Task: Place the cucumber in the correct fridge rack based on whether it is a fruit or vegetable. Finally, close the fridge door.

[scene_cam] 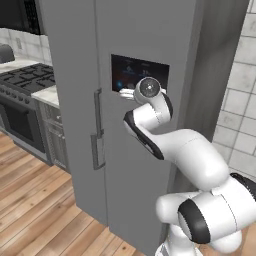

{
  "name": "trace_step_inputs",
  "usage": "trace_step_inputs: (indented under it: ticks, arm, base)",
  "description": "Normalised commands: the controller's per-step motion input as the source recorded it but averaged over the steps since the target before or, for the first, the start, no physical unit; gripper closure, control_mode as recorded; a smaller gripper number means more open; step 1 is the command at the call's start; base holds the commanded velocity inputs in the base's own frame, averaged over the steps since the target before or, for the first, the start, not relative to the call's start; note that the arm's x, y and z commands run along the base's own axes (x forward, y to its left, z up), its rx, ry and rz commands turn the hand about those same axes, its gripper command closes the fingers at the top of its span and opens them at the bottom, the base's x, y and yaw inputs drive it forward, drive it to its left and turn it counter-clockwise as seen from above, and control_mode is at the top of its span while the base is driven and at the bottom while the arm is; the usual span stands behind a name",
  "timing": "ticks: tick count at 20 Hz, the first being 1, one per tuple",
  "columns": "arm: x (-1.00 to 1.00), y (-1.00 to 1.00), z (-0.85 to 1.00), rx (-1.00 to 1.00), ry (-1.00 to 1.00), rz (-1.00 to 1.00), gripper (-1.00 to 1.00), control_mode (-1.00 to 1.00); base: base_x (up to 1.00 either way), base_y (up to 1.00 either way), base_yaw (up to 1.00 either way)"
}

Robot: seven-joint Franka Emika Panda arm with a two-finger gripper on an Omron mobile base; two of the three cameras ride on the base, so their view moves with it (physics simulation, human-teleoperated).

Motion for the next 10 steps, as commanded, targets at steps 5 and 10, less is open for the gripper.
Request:
trace_step_inputs:
  ticks: [5,10]
  arm:
    - [0.15,-0.33,-0.30,0.00,0.00,-0.04,-1.00,-1.00]
    - [0.17,-0.38,-0.32,0.00,0.00,-0.04,-1.00,-1.00]
  base:
    - [0.00,0.00,0.00]
    - [0.00,0.00,0.00]
